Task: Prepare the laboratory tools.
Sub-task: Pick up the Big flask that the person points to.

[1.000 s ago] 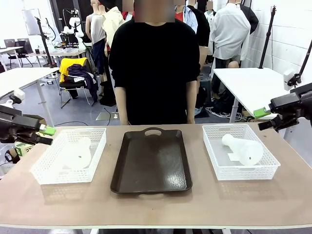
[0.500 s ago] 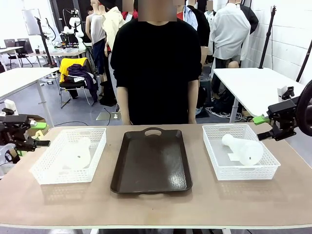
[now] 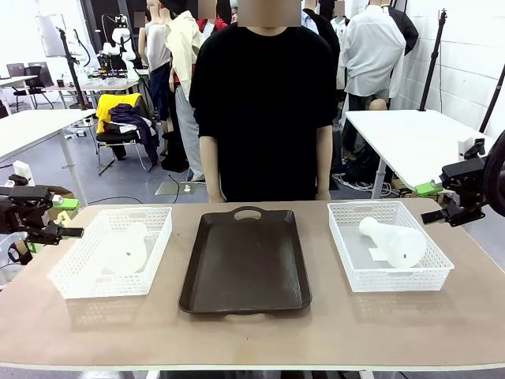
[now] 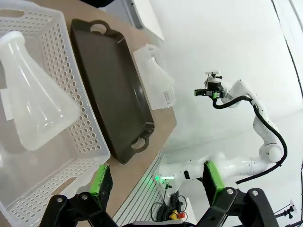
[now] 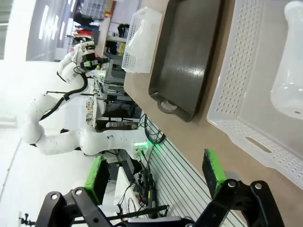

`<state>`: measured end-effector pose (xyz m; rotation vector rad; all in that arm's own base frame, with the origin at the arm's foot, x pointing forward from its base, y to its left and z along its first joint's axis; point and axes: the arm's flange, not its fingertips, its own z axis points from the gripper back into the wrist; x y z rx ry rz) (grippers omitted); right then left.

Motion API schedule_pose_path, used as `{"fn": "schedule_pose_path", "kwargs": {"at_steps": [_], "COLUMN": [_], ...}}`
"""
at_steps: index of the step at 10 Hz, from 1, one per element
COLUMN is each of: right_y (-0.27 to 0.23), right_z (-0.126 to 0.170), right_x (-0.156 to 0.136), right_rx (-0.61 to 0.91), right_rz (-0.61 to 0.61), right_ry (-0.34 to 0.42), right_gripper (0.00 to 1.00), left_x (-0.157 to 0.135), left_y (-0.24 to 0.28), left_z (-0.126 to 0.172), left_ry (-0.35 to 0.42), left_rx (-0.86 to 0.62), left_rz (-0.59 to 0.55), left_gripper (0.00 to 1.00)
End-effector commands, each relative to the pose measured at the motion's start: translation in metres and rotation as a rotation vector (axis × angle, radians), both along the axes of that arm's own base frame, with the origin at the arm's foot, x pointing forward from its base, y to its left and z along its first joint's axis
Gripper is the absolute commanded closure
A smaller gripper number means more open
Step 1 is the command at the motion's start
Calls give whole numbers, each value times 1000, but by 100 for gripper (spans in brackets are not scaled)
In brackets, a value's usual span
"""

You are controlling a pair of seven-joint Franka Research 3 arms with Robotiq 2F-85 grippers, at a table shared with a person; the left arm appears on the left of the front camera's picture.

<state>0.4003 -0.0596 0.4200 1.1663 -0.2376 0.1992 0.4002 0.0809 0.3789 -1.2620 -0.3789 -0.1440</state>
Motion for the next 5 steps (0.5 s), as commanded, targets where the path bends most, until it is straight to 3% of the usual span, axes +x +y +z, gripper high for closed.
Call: {"fn": "schedule_pose_path", "kwargs": {"at_steps": [1, 2, 3, 4, 5], "right_y": [2, 2, -1, -1, -1], "right_z": [-3, -2, 1, 1, 1], "right_x": [-2, -4, -1, -1, -1], "right_rx": [44, 54, 9, 9, 9], "right_rz": [-1, -11, -1, -1, -1], "right_ry": [-39, -56, -5, -5, -5], "right_gripper": [0, 0, 0, 0, 0], "left_x": [-1, -1, -2, 0, 0], "left_y": [-2, -3, -8, -2, -2], "left_z": [2, 2, 5, 0, 0], "left_ry": [-29, -26, 14, 0, 0], "left_rx": [-16, -17, 100, 0, 0], "left_rz": [-10, -5, 87, -8, -8], "left_gripper": [0, 0, 0, 0, 0]}}
